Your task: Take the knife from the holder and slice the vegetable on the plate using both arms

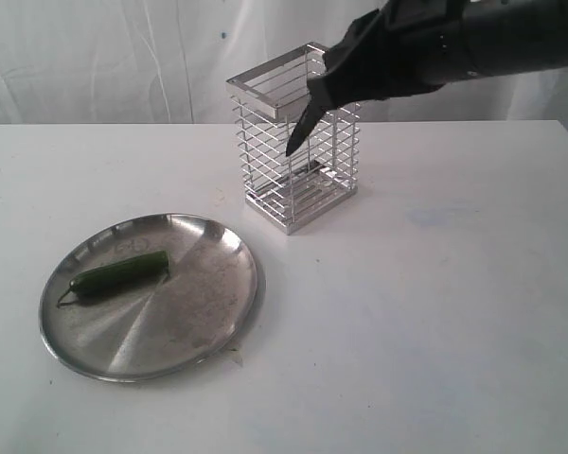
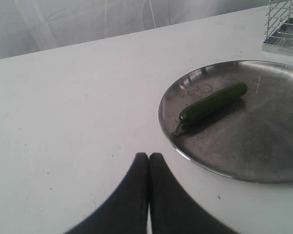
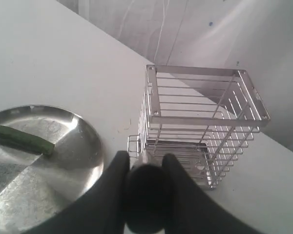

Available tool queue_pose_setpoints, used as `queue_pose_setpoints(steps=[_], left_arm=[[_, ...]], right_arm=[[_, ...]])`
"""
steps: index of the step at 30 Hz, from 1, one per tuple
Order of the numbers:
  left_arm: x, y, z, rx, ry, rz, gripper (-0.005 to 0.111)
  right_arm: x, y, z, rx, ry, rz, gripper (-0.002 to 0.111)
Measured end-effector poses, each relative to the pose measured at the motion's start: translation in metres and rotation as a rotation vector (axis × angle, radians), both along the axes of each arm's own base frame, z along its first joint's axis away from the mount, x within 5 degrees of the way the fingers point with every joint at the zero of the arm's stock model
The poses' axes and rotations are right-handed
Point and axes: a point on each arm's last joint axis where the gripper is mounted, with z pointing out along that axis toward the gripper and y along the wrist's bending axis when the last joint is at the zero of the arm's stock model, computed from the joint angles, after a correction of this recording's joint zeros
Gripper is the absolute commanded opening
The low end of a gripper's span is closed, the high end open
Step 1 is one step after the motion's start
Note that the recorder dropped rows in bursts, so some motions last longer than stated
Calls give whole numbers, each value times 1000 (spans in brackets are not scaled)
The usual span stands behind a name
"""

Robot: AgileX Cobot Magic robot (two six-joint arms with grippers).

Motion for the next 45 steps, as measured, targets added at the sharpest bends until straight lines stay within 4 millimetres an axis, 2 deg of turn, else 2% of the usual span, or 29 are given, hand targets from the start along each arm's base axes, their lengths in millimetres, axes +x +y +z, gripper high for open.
queue_pose_setpoints(steps=[3,6,13,17,22,29,45], left_arm=[[0,0,0,0,0,0,0],[0,0,0,0,0,0,0],[0,0,0,0,0,0,0],[0,0,0,0,0,0,0],[0,0,0,0,0,0,0],[0,0,0,0,0,0,0],[0,0,0,0,0,0,0]], right_arm=[[-29,-6,-2,12,-17,34,13],[-63,0,-5,34,-40,126,13],[-85,24,-18,104,-86,230,13],[-85,43,-34,120,-104,266,13],[-75,69,-55,134,-123,275,13],[-62,85,-77,137,-115,256,13],[-60,86,-71,188,-170,238,12]])
